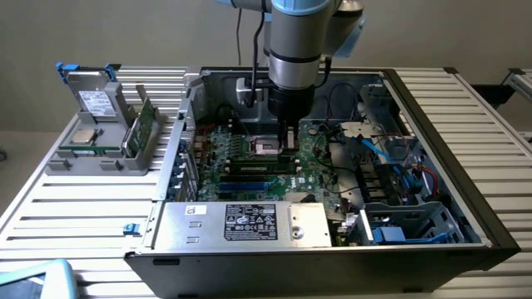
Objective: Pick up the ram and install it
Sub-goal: 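Press down the ram until it locks into place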
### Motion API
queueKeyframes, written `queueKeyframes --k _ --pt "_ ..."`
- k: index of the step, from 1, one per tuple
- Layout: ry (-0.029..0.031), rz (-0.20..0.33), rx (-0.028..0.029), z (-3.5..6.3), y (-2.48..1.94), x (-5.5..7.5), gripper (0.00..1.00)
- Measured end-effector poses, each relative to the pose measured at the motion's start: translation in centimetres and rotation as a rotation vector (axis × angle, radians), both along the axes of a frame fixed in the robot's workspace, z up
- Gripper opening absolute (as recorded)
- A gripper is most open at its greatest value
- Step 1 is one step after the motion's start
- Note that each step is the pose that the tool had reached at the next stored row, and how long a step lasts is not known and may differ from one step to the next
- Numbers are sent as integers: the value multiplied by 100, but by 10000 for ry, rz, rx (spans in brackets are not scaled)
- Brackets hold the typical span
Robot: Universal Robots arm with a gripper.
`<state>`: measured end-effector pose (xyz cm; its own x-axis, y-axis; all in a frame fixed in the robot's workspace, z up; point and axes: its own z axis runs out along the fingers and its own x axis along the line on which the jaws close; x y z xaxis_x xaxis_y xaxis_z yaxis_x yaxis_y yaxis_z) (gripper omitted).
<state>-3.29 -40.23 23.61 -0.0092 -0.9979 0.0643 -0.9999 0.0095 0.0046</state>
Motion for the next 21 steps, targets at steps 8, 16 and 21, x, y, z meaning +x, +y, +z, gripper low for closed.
queueKeyframes --k 8,16,21 --pt "-2 0 -1 -35 15 0 11" --pt "-5 1 -8 -88 16 0 11" --pt "-13 -3 12 -49 18 -12 11"
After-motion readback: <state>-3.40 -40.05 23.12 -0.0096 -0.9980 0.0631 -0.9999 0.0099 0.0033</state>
